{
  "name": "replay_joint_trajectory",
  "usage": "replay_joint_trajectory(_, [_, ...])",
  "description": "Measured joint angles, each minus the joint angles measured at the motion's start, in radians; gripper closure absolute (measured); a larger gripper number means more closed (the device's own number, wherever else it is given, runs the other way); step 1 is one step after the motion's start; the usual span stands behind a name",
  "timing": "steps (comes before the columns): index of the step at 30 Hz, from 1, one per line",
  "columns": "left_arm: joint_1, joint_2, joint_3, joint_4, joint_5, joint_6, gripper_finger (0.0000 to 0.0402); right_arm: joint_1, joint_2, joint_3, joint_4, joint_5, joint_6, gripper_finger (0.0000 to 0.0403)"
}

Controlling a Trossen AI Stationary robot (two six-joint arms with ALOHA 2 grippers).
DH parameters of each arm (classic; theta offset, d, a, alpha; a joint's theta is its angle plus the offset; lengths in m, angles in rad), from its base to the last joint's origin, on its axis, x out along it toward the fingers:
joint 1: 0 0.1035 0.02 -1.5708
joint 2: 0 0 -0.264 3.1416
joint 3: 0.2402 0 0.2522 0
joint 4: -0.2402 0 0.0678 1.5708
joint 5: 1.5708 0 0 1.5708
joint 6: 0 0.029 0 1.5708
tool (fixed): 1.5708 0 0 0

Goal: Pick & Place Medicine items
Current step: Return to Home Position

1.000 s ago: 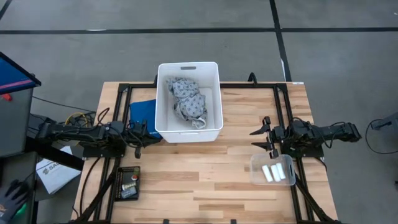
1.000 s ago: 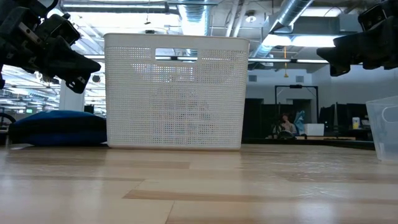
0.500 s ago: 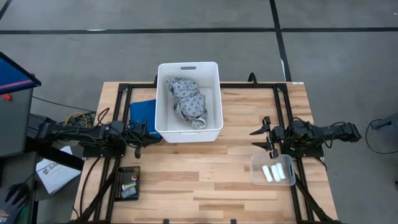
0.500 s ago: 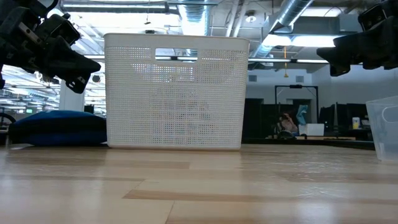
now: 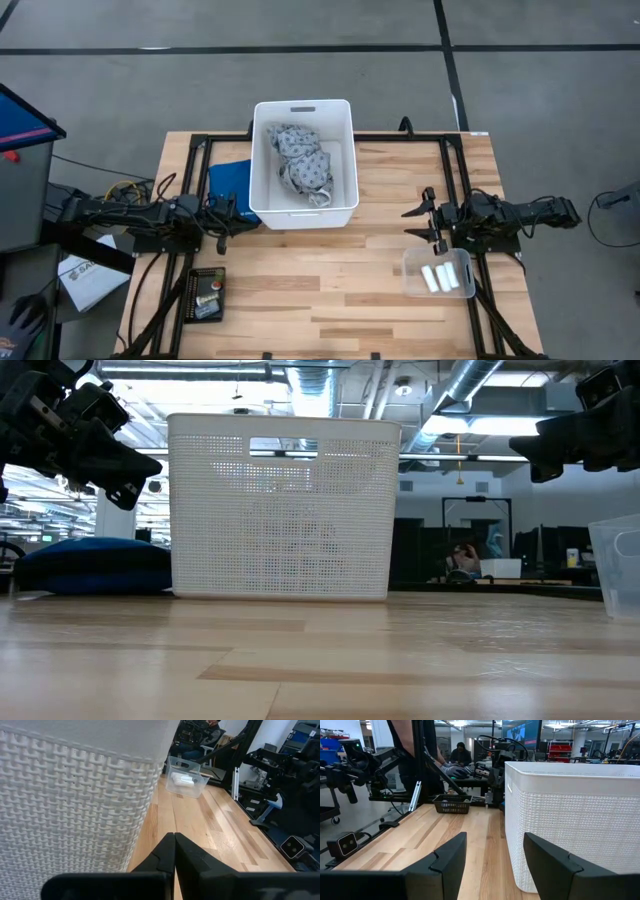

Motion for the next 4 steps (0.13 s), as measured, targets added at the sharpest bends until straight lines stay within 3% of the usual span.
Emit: replay_joint_trajectory(4, [0.000, 0.000, 0.000, 0.000, 0.000, 0.000, 0.0402, 0.000, 0.000, 0.000, 0.000, 0.000, 0.000, 0.0210])
